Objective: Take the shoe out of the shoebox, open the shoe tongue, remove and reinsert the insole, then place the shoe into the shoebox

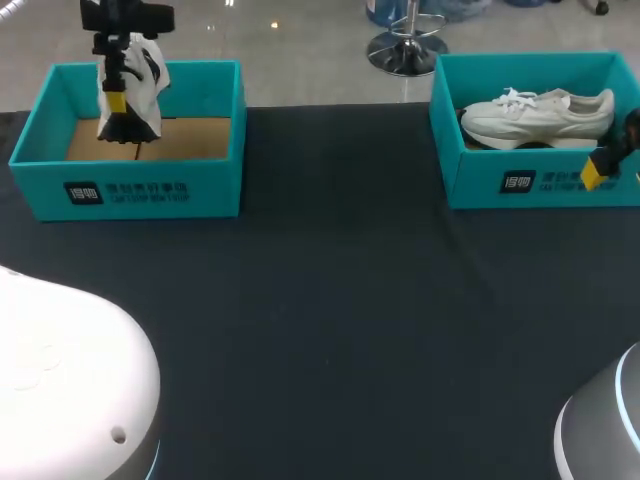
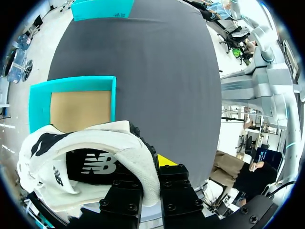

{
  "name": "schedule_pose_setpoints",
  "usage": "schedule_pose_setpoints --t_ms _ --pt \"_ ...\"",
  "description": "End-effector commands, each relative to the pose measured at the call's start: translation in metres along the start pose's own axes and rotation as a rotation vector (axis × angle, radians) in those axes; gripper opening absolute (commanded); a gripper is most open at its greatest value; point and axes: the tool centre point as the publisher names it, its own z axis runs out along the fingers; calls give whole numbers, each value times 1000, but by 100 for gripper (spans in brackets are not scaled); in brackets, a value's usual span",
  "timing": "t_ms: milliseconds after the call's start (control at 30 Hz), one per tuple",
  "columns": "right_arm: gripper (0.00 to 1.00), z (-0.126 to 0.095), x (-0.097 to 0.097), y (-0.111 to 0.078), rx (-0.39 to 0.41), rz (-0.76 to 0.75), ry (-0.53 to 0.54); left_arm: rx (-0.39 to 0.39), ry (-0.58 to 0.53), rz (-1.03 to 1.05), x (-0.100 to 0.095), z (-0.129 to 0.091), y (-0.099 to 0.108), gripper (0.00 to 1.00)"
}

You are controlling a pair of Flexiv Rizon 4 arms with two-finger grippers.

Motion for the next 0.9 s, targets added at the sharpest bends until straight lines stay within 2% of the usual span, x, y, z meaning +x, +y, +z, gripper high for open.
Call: schedule_pose_setpoints --t_ms 33,267,367,900 --pt "100 0 0 3 7 1 1 18 14 42 -6 7 20 0" --pt "100 0 0 3 7 1 1 59 31 20 -20 13 47 0" --pt "100 0 0 3 7 1 1 87 33 14 -21 14 48 0" --pt "100 0 0 3 7 1 1 87 33 14 -21 14 48 0"
